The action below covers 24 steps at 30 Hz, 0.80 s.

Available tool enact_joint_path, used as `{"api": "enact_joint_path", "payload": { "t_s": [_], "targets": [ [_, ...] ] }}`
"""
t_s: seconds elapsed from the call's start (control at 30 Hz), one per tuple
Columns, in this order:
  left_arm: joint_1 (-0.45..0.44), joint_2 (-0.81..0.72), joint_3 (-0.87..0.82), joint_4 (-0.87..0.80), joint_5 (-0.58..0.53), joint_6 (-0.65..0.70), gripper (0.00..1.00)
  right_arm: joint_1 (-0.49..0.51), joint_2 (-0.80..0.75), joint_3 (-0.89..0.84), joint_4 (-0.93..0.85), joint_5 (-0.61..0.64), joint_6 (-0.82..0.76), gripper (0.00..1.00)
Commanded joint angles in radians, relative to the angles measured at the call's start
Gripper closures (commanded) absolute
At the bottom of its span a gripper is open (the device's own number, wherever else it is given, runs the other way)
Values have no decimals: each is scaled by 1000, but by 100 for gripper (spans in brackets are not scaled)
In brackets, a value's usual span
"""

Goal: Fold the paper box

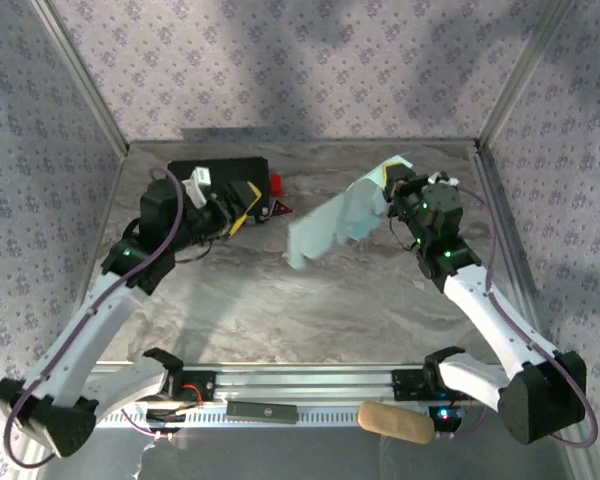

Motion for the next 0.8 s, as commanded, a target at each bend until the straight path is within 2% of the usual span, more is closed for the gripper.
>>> {"api": "enact_joint_path", "payload": {
  "t_s": [0.0, 0.1, 0.2, 0.23, 0.37, 0.4, 0.53, 0.63, 0.77],
  "targets": [
    [-161, 80, 120, -167, -213, 328, 31, 65, 0, 112, -266, 124, -272, 100],
    [-372, 169, 217, -181, -475, 602, 27, 141, 47, 224, -460, 238, -340, 100],
    [-493, 247, 273, -147, -692, 813, 19, 213, 107, 351, -662, 344, -379, 100],
    [-509, 264, 282, -120, -717, 872, 17, 227, 114, 360, -677, 358, -391, 100],
    [-518, 314, 310, -71, -615, 983, 14, 259, 133, 366, -691, 389, -406, 100],
    [-526, 327, 318, -67, -620, 1007, 14, 259, 141, 370, -699, 382, -404, 100],
    [-565, 379, 322, -58, -716, 1125, 13, 260, 160, 390, -711, 363, -399, 100],
    [-596, 414, 310, -7, -747, 1153, 13, 263, 168, 397, -710, 349, -386, 100],
    [-657, 459, 298, 76, -845, 1171, 11, 264, 172, 398, -716, 335, -348, 100]
  ]
}}
